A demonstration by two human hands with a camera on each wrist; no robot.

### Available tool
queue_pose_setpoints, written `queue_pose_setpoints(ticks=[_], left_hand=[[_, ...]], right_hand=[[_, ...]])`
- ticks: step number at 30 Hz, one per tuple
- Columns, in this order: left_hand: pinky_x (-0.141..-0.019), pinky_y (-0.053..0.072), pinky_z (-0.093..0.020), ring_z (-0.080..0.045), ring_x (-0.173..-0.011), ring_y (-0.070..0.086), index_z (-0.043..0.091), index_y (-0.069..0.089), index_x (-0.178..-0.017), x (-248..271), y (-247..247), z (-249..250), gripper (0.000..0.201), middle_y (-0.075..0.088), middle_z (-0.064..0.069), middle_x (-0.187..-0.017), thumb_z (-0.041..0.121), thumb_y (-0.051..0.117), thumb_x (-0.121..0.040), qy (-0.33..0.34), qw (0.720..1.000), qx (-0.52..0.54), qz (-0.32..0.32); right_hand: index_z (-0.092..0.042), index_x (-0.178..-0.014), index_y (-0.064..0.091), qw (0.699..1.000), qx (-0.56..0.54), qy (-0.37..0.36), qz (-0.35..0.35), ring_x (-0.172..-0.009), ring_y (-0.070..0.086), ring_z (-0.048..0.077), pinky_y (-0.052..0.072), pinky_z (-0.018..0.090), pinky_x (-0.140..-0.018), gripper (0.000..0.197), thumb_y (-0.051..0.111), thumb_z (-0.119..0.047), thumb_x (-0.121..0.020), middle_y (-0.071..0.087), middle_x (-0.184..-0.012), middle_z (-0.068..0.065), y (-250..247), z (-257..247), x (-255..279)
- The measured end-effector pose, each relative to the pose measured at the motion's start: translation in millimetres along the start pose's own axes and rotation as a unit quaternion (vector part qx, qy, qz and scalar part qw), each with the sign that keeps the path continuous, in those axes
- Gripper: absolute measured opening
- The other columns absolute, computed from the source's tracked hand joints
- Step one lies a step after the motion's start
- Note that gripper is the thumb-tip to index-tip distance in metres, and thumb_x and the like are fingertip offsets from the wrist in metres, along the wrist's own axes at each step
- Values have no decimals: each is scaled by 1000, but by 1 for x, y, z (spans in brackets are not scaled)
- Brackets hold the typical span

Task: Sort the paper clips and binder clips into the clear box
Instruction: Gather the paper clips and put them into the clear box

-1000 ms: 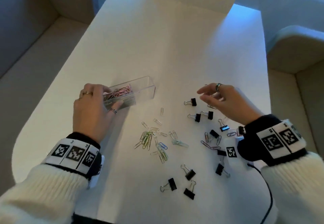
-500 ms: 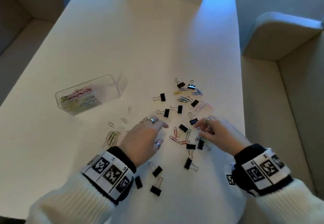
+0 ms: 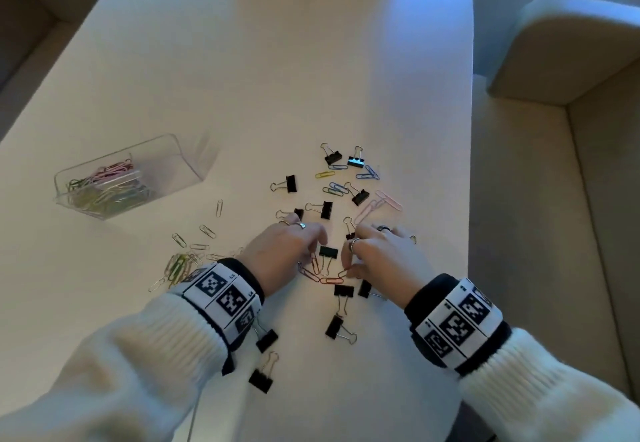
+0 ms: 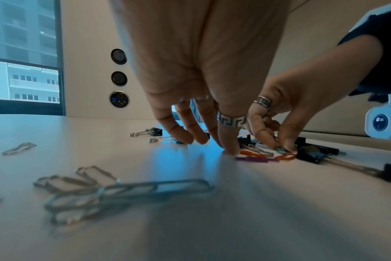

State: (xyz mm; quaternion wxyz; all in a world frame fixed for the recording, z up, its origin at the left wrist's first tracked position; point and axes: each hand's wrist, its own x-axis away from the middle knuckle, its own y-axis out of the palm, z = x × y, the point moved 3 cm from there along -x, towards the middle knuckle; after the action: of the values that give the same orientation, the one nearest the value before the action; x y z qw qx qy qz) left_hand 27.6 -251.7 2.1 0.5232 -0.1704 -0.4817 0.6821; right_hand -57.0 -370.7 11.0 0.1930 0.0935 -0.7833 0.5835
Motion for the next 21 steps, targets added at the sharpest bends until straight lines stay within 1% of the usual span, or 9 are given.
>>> queue_pose_setpoints(ticks=[3,5,7,9,10,13,16,19,21], left_hand=[[-101,32,-22,-15,-100,52,18,52,-109,-3,1,-3,21,63,2,-99,9,52,-90,12,1000,-6,-17],[-95,41,-30,-15,-97,50,17,54,-108,-3,2,-5,20,61,1,-100,11,54,-89,23,999,-10,-27],[-90,43,-29,-15,-97,49,17,57,-111,-2,0,-5,22,59,0,-104,15,54,-90,27,999,-14,-33],[-87,41,-26,-16,-98,49,18,57,-113,-1,-1,-6,23,57,0,-106,19,54,-90,26,999,-13,-34],[-86,41,-26,-16,-99,49,18,57,-113,-1,-1,-6,23,56,-1,-107,21,54,-91,24,999,-14,-34],[-87,44,-28,-17,-101,50,17,57,-112,-1,0,-7,23,53,-2,-111,24,56,-89,20,999,-15,-31],[-87,40,-23,-15,-99,50,14,55,-110,1,0,-8,27,50,-1,-112,26,61,-86,14,1000,6,-21],[-81,31,-13,-6,-89,40,15,53,-109,4,-1,-9,31,49,2,-109,29,63,-84,1,1000,24,-5],[-79,31,-12,-5,-87,38,16,52,-108,6,0,-9,33,47,4,-105,33,64,-82,-13,1000,27,4]], right_hand=[[-25,-101,61,1000,20,-5,-16,-113,46,19,31,35,-95,17,53,-34,-89,48,-116,-2,1,1,-1],[-21,-105,59,999,48,-10,-24,-114,45,21,30,37,-97,21,50,-34,-91,47,-119,0,2,0,-1],[-18,-108,55,998,63,-13,-16,-113,46,22,30,36,-97,25,44,-35,-93,48,-118,1,-1,-1,1],[-20,-100,50,1000,11,-11,13,-104,48,17,31,32,-94,17,42,-34,-95,50,-105,-2,-7,1,4],[-21,-93,46,998,-50,-6,23,-92,49,14,33,29,-90,11,43,-32,-95,50,-94,-6,-9,3,6],[-15,-87,48,968,-242,17,62,-62,44,2,37,13,-67,7,53,-19,-91,47,-69,-14,-13,10,13],[-14,-89,53,955,-282,15,85,-64,51,2,42,11,-64,4,52,-11,-91,56,-70,-9,-13,12,17],[-20,-86,51,961,-268,14,70,-65,53,0,42,8,-63,7,53,-15,-91,58,-73,-7,-5,10,14],[-21,-90,52,968,-242,26,66,-67,50,0,41,10,-63,3,55,-20,-90,55,-76,-10,-2,10,9]])
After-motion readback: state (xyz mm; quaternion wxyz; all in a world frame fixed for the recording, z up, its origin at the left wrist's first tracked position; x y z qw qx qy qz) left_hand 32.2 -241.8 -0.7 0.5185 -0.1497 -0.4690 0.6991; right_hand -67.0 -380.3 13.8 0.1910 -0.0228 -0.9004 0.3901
